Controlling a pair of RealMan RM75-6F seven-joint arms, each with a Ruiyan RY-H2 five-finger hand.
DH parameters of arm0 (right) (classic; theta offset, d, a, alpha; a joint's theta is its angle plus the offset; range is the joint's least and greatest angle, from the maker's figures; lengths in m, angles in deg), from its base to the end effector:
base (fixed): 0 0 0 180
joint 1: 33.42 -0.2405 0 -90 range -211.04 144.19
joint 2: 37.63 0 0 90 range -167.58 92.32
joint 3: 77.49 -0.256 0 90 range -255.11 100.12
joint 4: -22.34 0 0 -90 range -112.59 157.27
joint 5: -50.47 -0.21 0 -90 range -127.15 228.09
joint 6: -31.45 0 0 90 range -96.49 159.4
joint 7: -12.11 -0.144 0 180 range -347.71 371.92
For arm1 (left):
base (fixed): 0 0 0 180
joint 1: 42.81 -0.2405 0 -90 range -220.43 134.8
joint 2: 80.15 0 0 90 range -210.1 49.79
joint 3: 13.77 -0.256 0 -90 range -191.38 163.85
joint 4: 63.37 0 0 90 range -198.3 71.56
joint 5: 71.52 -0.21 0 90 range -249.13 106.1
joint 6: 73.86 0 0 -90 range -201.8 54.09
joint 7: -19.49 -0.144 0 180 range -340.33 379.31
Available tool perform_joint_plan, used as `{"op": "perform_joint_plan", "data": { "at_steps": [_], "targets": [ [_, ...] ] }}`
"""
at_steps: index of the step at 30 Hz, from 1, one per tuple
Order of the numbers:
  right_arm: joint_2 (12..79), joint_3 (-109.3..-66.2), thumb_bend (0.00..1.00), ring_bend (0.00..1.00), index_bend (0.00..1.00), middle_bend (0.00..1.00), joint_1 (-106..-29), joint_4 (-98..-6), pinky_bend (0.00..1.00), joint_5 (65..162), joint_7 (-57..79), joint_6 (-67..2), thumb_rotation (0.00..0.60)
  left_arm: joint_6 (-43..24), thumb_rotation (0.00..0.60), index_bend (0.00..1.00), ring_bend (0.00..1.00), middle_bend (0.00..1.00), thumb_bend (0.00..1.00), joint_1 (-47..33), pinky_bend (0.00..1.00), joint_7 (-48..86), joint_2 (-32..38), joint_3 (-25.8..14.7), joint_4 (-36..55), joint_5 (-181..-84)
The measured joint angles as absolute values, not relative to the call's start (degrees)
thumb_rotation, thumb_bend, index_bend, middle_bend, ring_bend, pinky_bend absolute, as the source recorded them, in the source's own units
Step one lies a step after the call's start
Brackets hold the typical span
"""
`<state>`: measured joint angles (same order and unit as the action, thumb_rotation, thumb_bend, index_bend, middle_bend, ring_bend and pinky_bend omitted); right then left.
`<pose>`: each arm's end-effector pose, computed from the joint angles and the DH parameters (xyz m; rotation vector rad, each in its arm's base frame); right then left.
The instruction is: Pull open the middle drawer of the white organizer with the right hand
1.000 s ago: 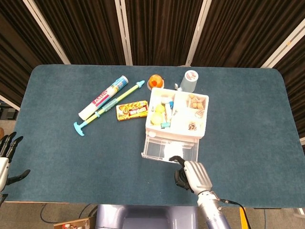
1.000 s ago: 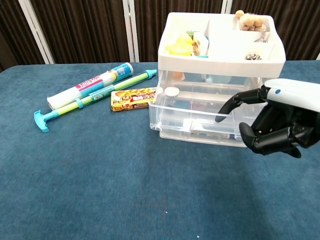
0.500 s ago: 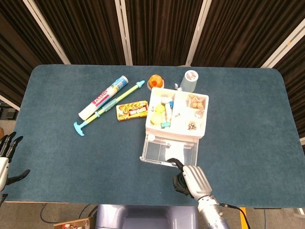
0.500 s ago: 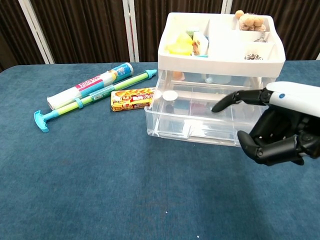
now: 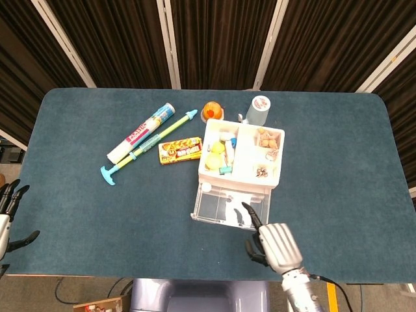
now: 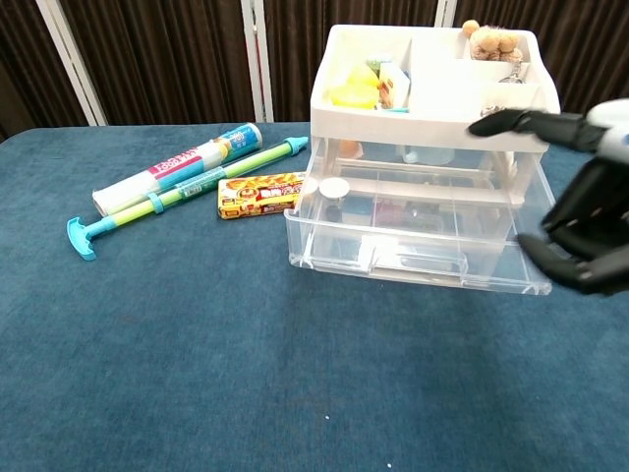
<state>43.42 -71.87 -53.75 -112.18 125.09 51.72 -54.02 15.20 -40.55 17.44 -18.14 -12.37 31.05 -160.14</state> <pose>-0.1057 -0.1668 0.0656 1.6203 -1.2482 1.0823 -0.3063 0.1613 0.1705 -1.3860 -0.8516 -0.8967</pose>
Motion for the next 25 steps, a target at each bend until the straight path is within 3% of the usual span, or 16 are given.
{"op": "perform_joint_plan", "data": {
  "at_steps": [5, 7, 9, 12, 14, 17, 25],
  "targets": [
    [36.1, -70.2, 0.52, 0.70, 0.00, 0.79, -51.4, -109.6, 0.71, 131.6, 47.4, -56.7, 0.600, 15.5, 0.600, 0.10, 0.01, 0.01, 0.03, -40.7, 0.16, 17.3, -18.2, -12.5, 31.0, -160.5],
    [33.0, -69.4, 0.47, 0.58, 0.00, 0.65, -50.3, -108.0, 0.60, 134.0, 43.9, -57.8, 0.600, 15.7, 0.600, 0.10, 0.01, 0.00, 0.03, -40.7, 0.16, 16.9, -18.1, -12.5, 31.0, -160.7],
    [31.1, -68.7, 0.37, 0.35, 0.00, 0.39, -49.4, -106.2, 0.42, 136.0, 40.2, -58.7, 0.600, 15.8, 0.600, 0.10, 0.01, 0.00, 0.03, -40.7, 0.16, 16.5, -18.0, -12.6, 31.0, -161.0],
    [28.4, -67.4, 0.25, 0.06, 0.00, 0.09, -47.8, -101.7, 0.18, 138.8, 33.4, -59.8, 0.600, 16.3, 0.600, 0.10, 0.00, 0.00, 0.03, -40.9, 0.16, 15.8, -17.8, -12.7, 31.0, -161.5],
    [26.8, -66.7, 0.21, 0.00, 0.00, 0.01, -46.9, -97.5, 0.09, 140.2, 29.7, -60.2, 0.600, 17.0, 0.600, 0.10, 0.00, 0.00, 0.03, -41.0, 0.15, 15.4, -17.7, -12.7, 30.9, -162.1],
    [25.1, -66.1, 0.16, 0.00, 0.00, 0.00, -45.5, -90.7, 0.03, 140.9, 27.5, -60.7, 0.600, 18.3, 0.600, 0.08, 0.00, 0.00, 0.03, -41.3, 0.13, 14.5, -17.7, -12.7, 30.2, -162.9],
    [25.6, -67.7, 0.16, 0.00, 0.00, 0.00, -41.2, -75.8, 0.02, 141.9, 27.5, -64.0, 0.600, 20.6, 0.600, 0.08, 0.00, 0.00, 0.03, -42.6, 0.12, 12.8, -17.7, -12.6, 28.9, -163.1]
  ]
}}
